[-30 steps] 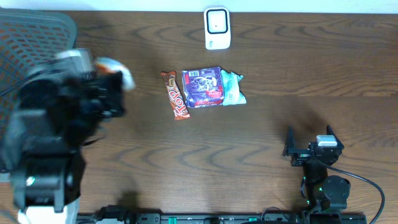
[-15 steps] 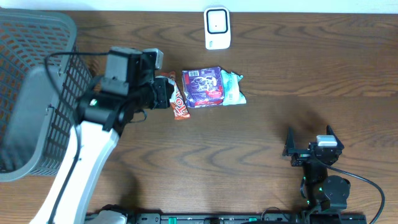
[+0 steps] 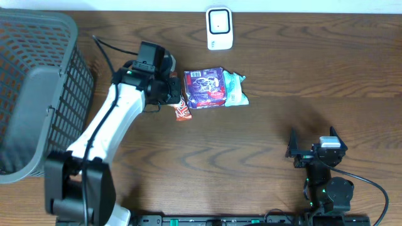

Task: Scan the item barcode
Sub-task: 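Lift the orange-white pack out and place it left of the orange bar, then move the right gripper toward the mint-green packet beside the purple pack, then grasp the mint-green packet with the right gripper and lift it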

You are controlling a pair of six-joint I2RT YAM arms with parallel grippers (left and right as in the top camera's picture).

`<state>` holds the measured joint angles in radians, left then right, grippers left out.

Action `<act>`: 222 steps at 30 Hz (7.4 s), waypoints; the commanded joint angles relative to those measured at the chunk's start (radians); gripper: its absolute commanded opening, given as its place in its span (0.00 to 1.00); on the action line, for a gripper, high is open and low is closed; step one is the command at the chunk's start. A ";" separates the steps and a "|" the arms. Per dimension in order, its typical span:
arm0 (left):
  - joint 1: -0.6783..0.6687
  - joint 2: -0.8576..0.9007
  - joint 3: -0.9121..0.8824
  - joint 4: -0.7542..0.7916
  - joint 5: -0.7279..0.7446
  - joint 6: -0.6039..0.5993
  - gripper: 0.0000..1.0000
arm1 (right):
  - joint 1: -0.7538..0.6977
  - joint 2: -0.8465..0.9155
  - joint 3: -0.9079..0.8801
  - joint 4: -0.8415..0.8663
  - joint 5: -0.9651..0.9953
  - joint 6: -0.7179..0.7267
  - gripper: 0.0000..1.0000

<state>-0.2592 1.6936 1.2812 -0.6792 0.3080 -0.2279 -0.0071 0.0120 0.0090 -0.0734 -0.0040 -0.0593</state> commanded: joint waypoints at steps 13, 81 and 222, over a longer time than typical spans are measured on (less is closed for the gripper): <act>0.078 -0.264 0.061 -0.002 -0.063 0.012 0.72 | 0.007 -0.005 -0.003 -0.002 -0.002 -0.005 0.99; 0.457 -0.640 0.061 -0.465 -0.137 -0.046 0.98 | 0.009 -0.003 0.041 0.828 -0.461 0.960 0.99; 0.457 -0.640 0.061 -0.465 -0.137 -0.046 0.98 | 0.380 2.139 1.516 -0.628 0.023 0.523 0.01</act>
<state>0.1947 1.0531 1.3323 -1.1442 0.1768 -0.2695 0.3824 2.1029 1.5246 -0.6857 -0.0074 0.4450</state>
